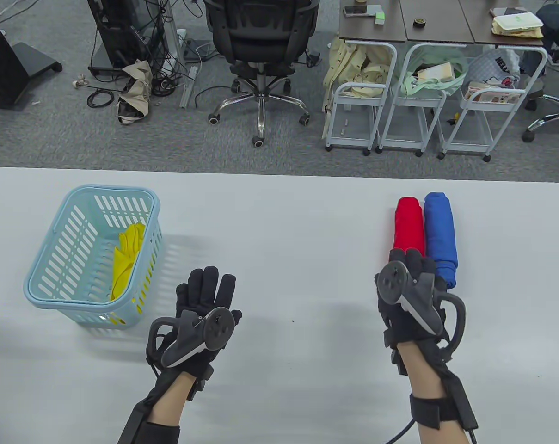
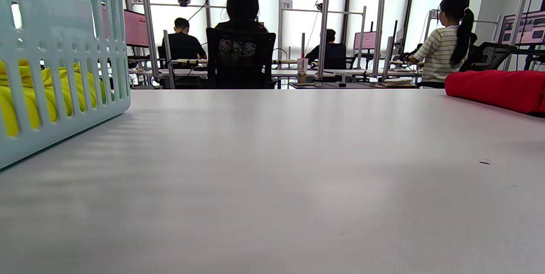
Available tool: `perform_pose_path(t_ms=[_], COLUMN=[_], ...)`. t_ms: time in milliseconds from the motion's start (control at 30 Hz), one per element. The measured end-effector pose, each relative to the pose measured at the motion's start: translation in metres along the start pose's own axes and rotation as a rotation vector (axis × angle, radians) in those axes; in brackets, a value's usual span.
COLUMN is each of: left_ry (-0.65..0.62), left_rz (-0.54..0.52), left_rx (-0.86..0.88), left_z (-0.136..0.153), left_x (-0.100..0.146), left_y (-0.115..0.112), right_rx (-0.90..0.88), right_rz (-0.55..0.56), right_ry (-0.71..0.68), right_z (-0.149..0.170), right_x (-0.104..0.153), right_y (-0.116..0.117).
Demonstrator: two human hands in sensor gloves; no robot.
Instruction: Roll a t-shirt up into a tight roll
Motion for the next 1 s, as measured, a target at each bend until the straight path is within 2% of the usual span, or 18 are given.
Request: perform_pose_path(t_ms=[133, 167, 233, 433, 567, 767, 900, 967, 1000], left_ry=[-0.005, -0.007, -0.006, 0.036, 0.084, 0.194, 0.281, 0.308, 0.362], left_rz=[0.001, 0.006, 0.012, 0.019, -0.018, -0.113, -0.108, -0.086, -0.088], left_rx=[-0.004, -0.008, -0.019, -0.036, 0.021, -0.003, -0.053, -0.142, -0.187], left_z=[-0.002, -0.002, -0.004, 0.007, 0.032, 0.076, 0.101, 0.116, 0.127], left_x=[0.000, 0.000, -0.001, -0.005, -0.015, -0.043, -0.069, -0.087, -0.095], left_y=[-0.003, -0.005, -0.008, -0.008, 0.019, 0.086, 0.109, 0.117, 0.123], right_rx=[-0.013, 0.042, 0.147, 0.168, 0.177, 0.158, 0.149, 0.142, 0.135], right_rz=[-0.059, -0.082, -0.057, -0.143, -0.135, -0.146, -0.147, -0.146, -0.151], right_ry=[-0.118, -0.174, -0.171, -0.198, -0.195, -0.179, -0.176, -0.178, -0.180], right_z=[-0.014, -0.018, -0.023, -0.027, -0.026, -0.022, -0.022, -0.021, -0.021], right_x=[0.019, 0.020, 0.022, 0.023, 0.022, 0.021, 0.021, 0.022, 0.022], right_y=[0.032, 0.042, 0.057, 0.076, 0.075, 0.074, 0.072, 0.071, 0.071])
Point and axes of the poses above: the tracker on the back of each hand, its own z axis roughly to the little-finger side, its own x axis roughly from the fingertips to the wrist, y = z × x, the point moved 2 cm from there along -x, roughly from the wrist to the fingertips, and after that the axes turned 13 degrees about y, right-handed, at the moved point
